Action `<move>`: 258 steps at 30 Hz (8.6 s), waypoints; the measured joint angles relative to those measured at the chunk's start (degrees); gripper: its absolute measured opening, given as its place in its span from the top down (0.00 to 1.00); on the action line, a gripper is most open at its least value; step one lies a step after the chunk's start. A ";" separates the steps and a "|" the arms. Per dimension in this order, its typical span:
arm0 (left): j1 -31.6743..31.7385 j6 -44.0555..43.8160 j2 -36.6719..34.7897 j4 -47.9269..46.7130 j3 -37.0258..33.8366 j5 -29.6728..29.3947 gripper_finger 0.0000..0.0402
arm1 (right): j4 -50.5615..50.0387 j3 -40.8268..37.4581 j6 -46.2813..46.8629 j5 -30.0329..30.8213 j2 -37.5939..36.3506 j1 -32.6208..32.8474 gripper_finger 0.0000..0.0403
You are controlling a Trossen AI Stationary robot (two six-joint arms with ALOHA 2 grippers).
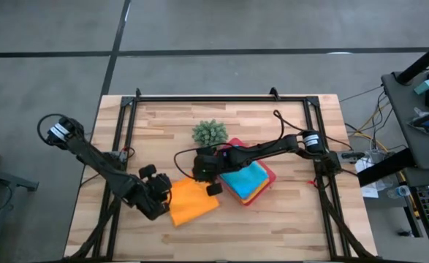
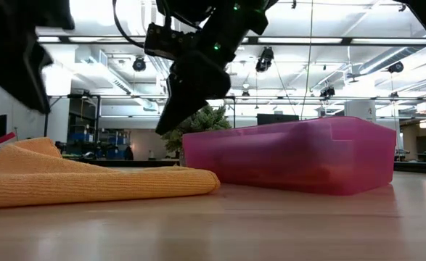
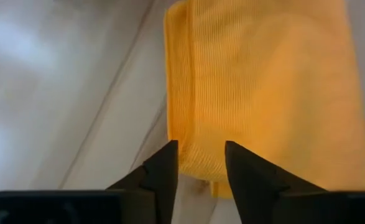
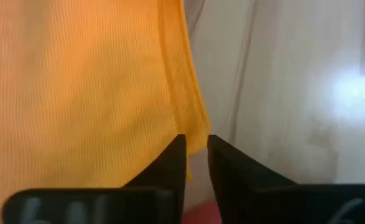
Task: Fold microfiber towels
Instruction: Fold the orange microfiber cloth
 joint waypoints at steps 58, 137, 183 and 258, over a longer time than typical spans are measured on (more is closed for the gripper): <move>2.03 16.43 -0.83 11.09 2.55 9.21 1.00 | 0.62 -1.73 -1.49 -1.27 4.72 -1.22 0.72; 2.01 7.52 0.13 10.16 1.65 19.03 1.00 | -3.17 10.10 -11.14 -10.51 3.85 -3.20 0.61; 2.01 7.23 0.11 15.41 1.66 20.75 1.00 | -7.50 10.29 -21.17 -11.84 6.33 -2.67 0.97; -0.85 -6.28 10.51 -0.44 4.56 20.53 1.00 | -2.47 10.34 -24.09 -3.90 7.52 0.26 0.93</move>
